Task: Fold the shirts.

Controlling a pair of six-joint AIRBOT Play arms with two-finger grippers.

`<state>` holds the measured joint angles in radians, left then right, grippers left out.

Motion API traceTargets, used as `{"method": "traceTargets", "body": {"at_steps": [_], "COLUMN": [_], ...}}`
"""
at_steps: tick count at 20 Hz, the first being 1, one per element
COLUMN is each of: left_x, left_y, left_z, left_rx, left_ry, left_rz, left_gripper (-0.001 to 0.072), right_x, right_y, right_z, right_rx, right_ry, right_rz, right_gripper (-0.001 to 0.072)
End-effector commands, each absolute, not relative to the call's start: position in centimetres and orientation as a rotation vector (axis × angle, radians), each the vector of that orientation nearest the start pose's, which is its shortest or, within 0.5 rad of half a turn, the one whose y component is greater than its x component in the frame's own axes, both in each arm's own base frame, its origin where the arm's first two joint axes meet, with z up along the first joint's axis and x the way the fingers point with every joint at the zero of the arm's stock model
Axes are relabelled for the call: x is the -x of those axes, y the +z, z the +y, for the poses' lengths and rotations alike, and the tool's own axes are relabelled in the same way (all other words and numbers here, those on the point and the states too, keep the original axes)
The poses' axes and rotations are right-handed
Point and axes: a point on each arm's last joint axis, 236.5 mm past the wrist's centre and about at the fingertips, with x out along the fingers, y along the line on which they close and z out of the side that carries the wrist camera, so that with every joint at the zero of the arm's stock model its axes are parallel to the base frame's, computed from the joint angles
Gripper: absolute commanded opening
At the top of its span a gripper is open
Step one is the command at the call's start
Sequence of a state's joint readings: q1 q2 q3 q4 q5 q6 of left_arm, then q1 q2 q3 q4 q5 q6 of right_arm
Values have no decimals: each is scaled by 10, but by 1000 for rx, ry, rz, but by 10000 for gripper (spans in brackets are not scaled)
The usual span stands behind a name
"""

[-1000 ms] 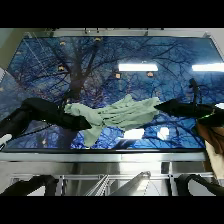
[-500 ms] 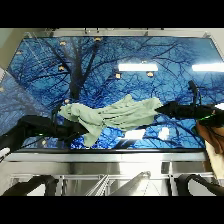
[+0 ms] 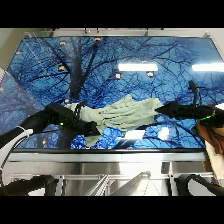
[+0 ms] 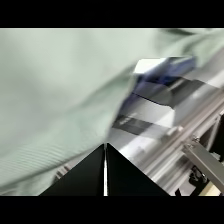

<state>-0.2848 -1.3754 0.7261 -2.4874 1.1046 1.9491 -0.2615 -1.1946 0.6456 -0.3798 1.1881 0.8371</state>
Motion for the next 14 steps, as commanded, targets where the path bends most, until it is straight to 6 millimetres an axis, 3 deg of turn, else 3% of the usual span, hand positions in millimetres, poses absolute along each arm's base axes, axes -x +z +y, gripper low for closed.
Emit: {"method": "traceTargets", "body": {"at_steps": [1,3,9,10,11,14], "left_x": [-242,-250,-245,-247,-249,-245], "left_y": [-29,-18,-37,-41,-46,-65], "left_z": [-251,-231,-150,-139,-131,-117], "left_rx": [455,404,539,578,621,672], "left_ry": [-846,-814,-577,-534,-486,-392], "left_rz": [1539,1472,1359,1324,1295,1274], "left_gripper": [24,25,29,285,695,713], "right_x": [-326,-326,-325,-325,-325,-325], "right_y": [19,21,21,21,21,21], "right_z": [128,129,130,130,130,130], "right_rx": [-848,-848,-843,-843,-843,-838], "right_ry": [699,701,706,706,706,710], "right_rz": [1027,1023,1023,1023,1023,1020], "right_gripper": [21,21,21,21,21,21]}}
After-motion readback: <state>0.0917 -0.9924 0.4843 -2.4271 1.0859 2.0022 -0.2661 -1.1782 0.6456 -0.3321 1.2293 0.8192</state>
